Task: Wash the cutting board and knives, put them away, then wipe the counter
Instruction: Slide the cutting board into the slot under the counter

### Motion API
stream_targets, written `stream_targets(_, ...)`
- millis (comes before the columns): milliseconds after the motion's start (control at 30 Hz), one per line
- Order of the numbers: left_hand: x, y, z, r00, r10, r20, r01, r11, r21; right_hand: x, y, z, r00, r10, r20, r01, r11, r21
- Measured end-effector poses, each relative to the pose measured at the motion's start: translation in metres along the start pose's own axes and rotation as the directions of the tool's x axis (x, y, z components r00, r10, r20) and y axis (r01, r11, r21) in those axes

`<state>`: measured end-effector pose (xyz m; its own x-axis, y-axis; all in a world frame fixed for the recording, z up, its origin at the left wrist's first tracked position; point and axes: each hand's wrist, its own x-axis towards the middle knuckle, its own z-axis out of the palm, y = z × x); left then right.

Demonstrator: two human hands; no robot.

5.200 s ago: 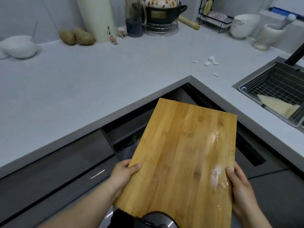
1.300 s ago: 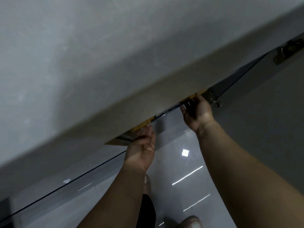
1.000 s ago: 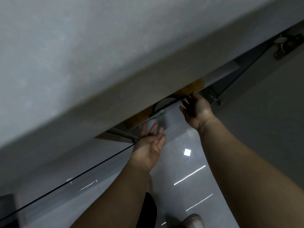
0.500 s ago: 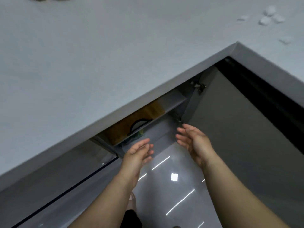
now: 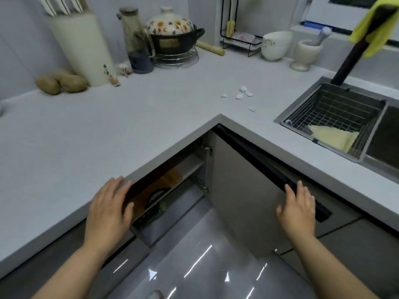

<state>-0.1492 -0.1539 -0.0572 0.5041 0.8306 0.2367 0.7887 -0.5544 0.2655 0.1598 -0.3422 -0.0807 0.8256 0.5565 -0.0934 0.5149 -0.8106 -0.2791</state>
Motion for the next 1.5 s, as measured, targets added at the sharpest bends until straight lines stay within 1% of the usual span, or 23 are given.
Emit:
stream_targets(33,0.004,-0.002,-0.003,0.999,-0.026,-0.023,0.027,0.999,0.038,0.002,0.003,-0.003,0.999,0.034,0.000,-0.034,0.999,-0.001)
stream_targets(67,0.009,-0.005,-0.004,0.998,-0.062,-0.016,0.063,0.996,0.062,0.004,0.006,-0.004,0.998,0.062,0.006,-0.062,0.998,0.003)
stream_targets(167,0.016,-0.016,-0.007,0.980,-0.179,0.090,0.170,0.981,0.096,0.010,0.010,-0.007,0.997,0.077,0.009,-0.077,0.997,-0.019)
stream_targets(233,0.015,-0.020,-0.006,0.968,-0.193,0.158,0.174,0.977,0.125,0.013,0.011,-0.011,0.996,0.088,0.002,-0.088,0.996,-0.022)
stream_targets(300,0.015,-0.021,-0.005,0.965,-0.200,0.169,0.181,0.976,0.121,0.014,0.008,-0.016,0.995,0.102,0.015,-0.101,0.994,-0.047)
stream_targets(367,0.018,-0.019,-0.008,0.962,-0.217,0.167,0.202,0.974,0.102,0.015,0.005,-0.020,0.991,0.121,0.059,-0.117,0.991,-0.071)
stream_targets(433,0.020,-0.018,-0.014,0.960,-0.215,0.181,0.201,0.975,0.093,0.013,-0.001,-0.019,0.985,0.128,0.120,-0.125,0.992,-0.034)
stream_targets(567,0.029,-0.027,-0.033,0.969,-0.137,0.204,0.128,0.990,0.057,-0.005,-0.021,-0.006,0.956,0.147,0.254,-0.192,0.968,0.163)
stream_targets(633,0.038,-0.040,-0.041,0.977,-0.064,0.202,0.064,0.998,0.010,-0.020,-0.041,-0.001,0.940,0.137,0.312,-0.239,0.918,0.318)
stream_targets(667,0.044,-0.047,-0.043,0.978,-0.027,0.209,0.030,0.999,-0.016,-0.029,-0.052,0.003,0.932,0.139,0.335,-0.265,0.891,0.369)
stream_targets(800,0.062,-0.074,-0.038,0.946,0.082,0.312,-0.058,0.995,-0.084,-0.060,-0.105,0.033,0.872,0.093,0.480,-0.350,0.804,0.480)
stream_targets(833,0.062,-0.080,-0.034,0.938,0.102,0.332,-0.076,0.993,-0.090,-0.066,-0.119,0.043,0.862,0.086,0.500,-0.378,0.765,0.520)
stream_targets(933,0.062,-0.090,-0.023,0.933,0.146,0.328,-0.121,0.988,-0.096,-0.081,-0.166,0.064,0.836,0.070,0.544,-0.486,0.554,0.676)
stream_targets(1000,0.062,-0.091,-0.021,0.942,0.154,0.300,-0.122,0.985,-0.120,-0.089,-0.196,0.073,0.815,0.054,0.576,-0.538,0.439,0.720)
stream_targets(1067,0.062,-0.092,-0.020,0.950,0.180,0.256,-0.149,0.980,-0.135,-0.090,-0.217,0.086,0.816,0.043,0.577,-0.550,0.366,0.750)
stream_targets(1167,0.062,-0.095,-0.015,0.954,0.185,0.237,-0.162,0.981,-0.110,-0.089,-0.243,0.101,0.819,0.040,0.572,-0.554,0.313,0.771)
stream_targets(1233,0.063,-0.094,-0.015,0.943,0.191,0.272,-0.182,0.981,-0.061,-0.088,-0.256,0.107,0.808,0.022,0.589,-0.567,0.302,0.766)
stream_targets(1267,0.065,-0.094,-0.017,0.935,0.204,0.291,-0.202,0.979,-0.036,-0.087,-0.261,0.110,0.805,0.001,0.593,-0.563,0.313,0.765)
stream_targets(1400,0.067,-0.096,-0.019,0.902,0.224,0.369,-0.261,0.964,0.051,-0.083,-0.272,0.108,0.781,-0.088,0.618,-0.544,0.389,0.743)
stream_targets(1500,0.067,-0.105,-0.015,0.895,0.247,0.370,-0.283,0.958,0.043,-0.077,-0.264,0.095,0.780,-0.143,0.610,-0.493,0.459,0.739)
